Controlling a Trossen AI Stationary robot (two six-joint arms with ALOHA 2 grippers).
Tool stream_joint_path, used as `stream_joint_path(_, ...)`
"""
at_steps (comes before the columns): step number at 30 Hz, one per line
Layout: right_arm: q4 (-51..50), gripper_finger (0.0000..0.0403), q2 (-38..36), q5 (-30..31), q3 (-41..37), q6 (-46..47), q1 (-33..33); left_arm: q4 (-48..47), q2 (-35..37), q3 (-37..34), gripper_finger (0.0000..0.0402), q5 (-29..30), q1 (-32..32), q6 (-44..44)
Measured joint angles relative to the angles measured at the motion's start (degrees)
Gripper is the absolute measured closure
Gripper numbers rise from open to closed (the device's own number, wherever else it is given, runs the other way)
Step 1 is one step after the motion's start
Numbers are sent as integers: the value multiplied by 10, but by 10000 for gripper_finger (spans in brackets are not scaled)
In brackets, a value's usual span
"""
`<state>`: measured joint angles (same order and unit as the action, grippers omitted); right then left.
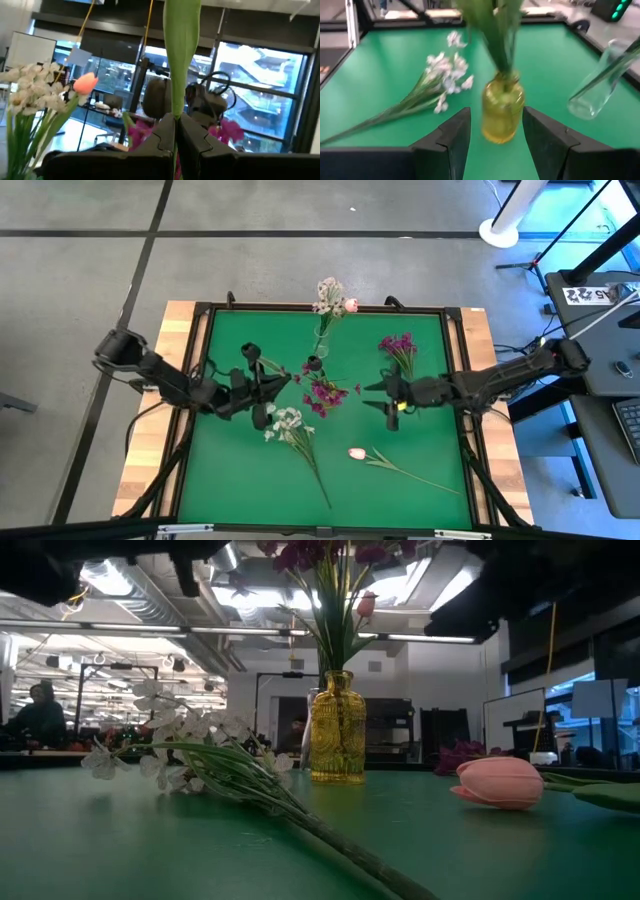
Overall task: Sort flowers into vase by color
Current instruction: Put the black flower into the yellow vase
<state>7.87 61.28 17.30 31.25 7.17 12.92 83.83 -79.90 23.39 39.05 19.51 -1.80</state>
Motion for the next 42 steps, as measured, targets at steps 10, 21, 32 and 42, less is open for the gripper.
stream_joint_path(10,105,224,15,-148,-26,-16,-131,-20,-79,95,401,-15,-30,-47)
stream_joint_path(21,108,224,79,-205,-26,-2,-145,-31,-112,100,401,38,-40,-62)
stream_joint_path(32,230,224,140,-214,-26,0,-145,-10,-112,100,401,50,-30,-118)
stream_joint_path(42,260,224,200,-214,-24,-16,-145,-7,-112,100,401,34,-33,-123)
